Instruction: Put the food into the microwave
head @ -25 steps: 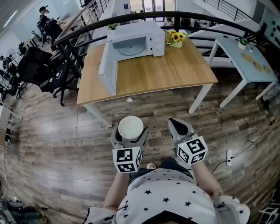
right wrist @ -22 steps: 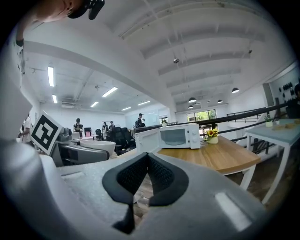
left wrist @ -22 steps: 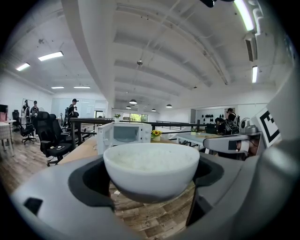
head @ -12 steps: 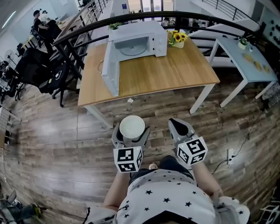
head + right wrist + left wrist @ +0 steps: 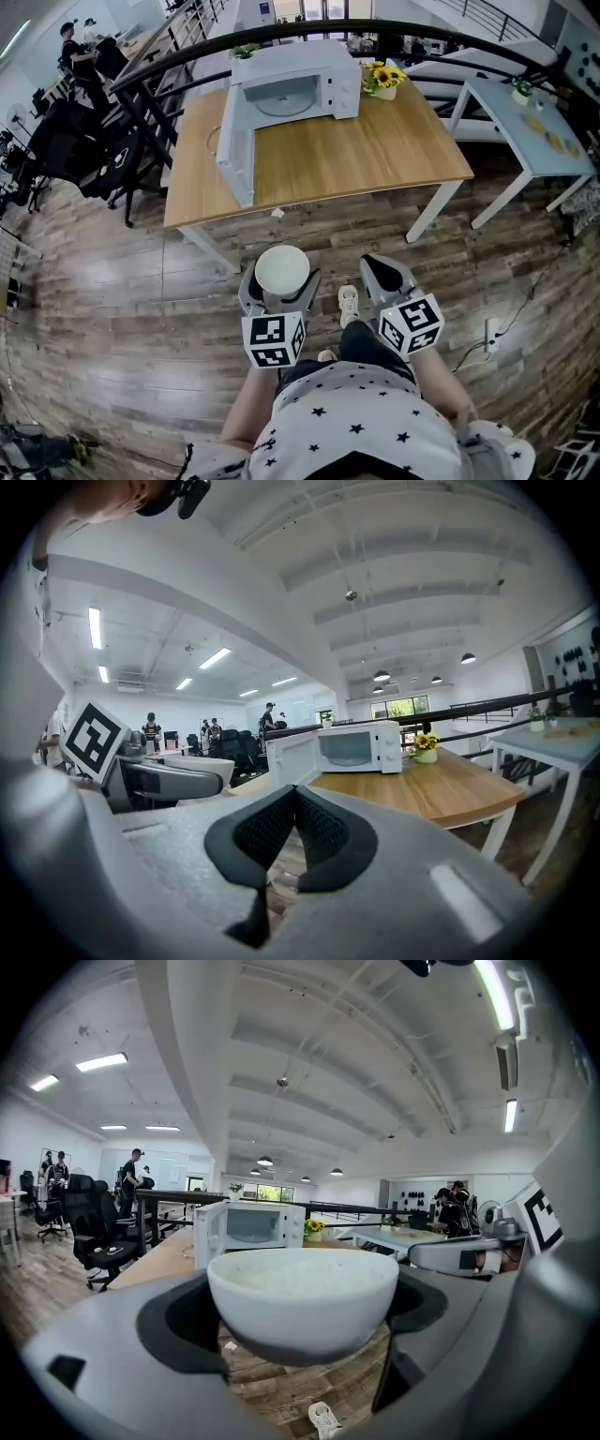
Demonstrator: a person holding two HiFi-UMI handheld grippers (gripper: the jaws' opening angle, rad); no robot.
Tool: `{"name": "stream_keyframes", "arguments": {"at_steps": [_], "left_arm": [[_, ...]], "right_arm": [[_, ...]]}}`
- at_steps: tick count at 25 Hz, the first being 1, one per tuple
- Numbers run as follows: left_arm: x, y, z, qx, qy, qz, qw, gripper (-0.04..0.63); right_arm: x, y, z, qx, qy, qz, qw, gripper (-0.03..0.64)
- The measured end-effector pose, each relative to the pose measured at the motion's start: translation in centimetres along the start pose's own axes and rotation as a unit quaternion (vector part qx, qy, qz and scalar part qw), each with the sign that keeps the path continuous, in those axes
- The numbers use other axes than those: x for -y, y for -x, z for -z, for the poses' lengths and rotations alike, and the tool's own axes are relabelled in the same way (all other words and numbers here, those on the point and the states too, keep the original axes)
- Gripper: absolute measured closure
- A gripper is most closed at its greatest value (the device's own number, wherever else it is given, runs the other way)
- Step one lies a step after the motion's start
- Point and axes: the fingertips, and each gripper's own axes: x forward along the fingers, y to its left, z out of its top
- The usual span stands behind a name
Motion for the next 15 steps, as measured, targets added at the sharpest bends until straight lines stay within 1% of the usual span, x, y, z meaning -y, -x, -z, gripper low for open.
{"name": "stream_keyframes", "arguments": {"at_steps": [6,15], "left_arm": [[-1.1,-2.6,-0.5,0.004,0.004,-0.005,1.0000,0.081],[-2.5,-8.9,-2.7,0.011,0.004,-0.013,0.9999,0.081]], "right_arm": [[1.5,-2.6,-0.8,0.004,0.007,-0.008,1.000,0.611],[5.9,-8.0,-2.6,0.009,0.012,-0.019,1.000,0.611]]}}
